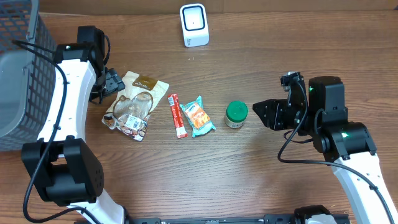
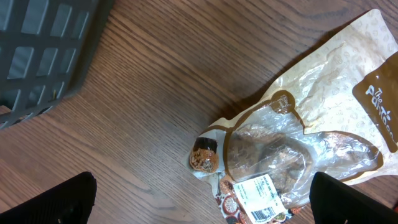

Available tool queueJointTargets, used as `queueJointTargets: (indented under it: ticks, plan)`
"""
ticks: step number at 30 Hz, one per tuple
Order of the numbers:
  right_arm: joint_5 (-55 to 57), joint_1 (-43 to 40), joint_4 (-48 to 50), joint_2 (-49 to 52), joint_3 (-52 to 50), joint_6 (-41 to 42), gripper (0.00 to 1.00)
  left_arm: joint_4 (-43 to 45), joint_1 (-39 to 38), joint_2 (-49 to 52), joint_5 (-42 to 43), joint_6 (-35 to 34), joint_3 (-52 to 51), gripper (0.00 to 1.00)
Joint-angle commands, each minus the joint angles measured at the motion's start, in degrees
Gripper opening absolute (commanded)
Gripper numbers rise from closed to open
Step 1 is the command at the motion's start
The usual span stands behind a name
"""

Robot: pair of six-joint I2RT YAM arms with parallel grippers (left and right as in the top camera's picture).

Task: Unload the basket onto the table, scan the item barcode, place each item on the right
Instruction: 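Raise the right gripper and move it toward the green-capped jar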

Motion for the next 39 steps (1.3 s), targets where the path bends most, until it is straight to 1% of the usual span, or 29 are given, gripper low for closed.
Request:
queueJointTargets:
  ticks: [1,10,20,32,39]
  plan:
    - [4.96,-0.02,-0.35,-0.02,1.11,2.56,0.5,-0.11,-0.09,-0.46,-0.79,0.04,1.09,1.0]
    - [5.18,-0.02,-0.74,-0.02,1.11,2.56,0.58,-0.11,-0.09,-0.46,-0.79,0.02,1.09,1.0]
    - [7.5,-0.02,-1.6,0.96,1.09,2.56,0.59,-0.11,-0.09,-0.46,-0.79,0.04,1.09,1.0]
    - [7.45,0.0,-1.99,8.63,1.09,2.56,0.63,-0.11,-0.09,-0.46,-0.79,0.02,1.09,1.0]
    - [7.45,0.0,-1.51,10.6,1.09,2.56,0.63,-0.11,-0.09,-0.46,-0.79,0.04,1.09,1.0]
